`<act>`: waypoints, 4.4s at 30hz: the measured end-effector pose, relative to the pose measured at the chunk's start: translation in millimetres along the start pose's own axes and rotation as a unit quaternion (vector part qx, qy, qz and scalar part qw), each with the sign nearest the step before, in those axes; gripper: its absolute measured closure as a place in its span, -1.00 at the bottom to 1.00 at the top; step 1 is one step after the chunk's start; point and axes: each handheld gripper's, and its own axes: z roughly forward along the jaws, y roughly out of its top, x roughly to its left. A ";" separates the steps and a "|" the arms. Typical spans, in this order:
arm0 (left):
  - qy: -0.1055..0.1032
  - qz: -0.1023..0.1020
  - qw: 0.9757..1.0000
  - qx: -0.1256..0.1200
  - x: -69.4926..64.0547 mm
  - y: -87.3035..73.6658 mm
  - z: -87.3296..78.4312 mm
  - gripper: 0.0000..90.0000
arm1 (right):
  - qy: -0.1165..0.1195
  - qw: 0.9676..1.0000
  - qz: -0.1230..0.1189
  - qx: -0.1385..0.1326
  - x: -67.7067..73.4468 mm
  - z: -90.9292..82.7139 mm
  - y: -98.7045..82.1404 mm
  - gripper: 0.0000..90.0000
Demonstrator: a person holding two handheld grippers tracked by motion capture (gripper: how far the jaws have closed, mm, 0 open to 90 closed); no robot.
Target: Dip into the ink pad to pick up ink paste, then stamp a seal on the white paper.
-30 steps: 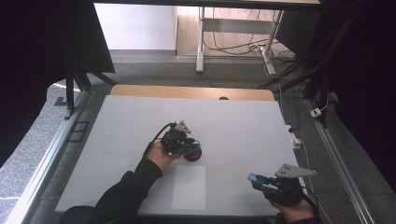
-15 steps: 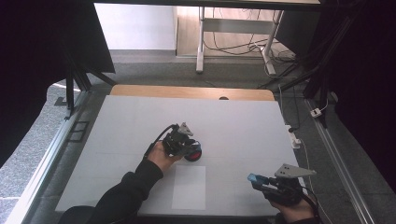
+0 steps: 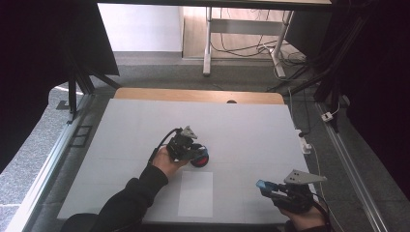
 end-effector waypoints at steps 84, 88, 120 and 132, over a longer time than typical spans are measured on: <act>-0.029 0.032 0.997 -0.067 -32.7 -4.5 -65.0 0.58 | 0.012 1.000 -0.005 -0.006 0.6 -2.3 -1.3 0.53; -0.033 0.033 0.996 -0.073 -35.7 -7.2 -69.5 0.58 | 0.012 1.000 -0.004 -0.005 0.3 -2.4 -1.2 0.53; -0.050 0.039 0.995 -0.078 -59.7 -35.0 -77.2 0.58 | 0.009 1.000 -0.001 -0.004 0.1 -2.6 -1.4 0.53; -0.049 0.026 0.996 -0.066 -61.8 -44.7 -66.8 0.58 | 0.008 1.000 -0.003 -0.003 0.4 -2.5 -1.3 0.53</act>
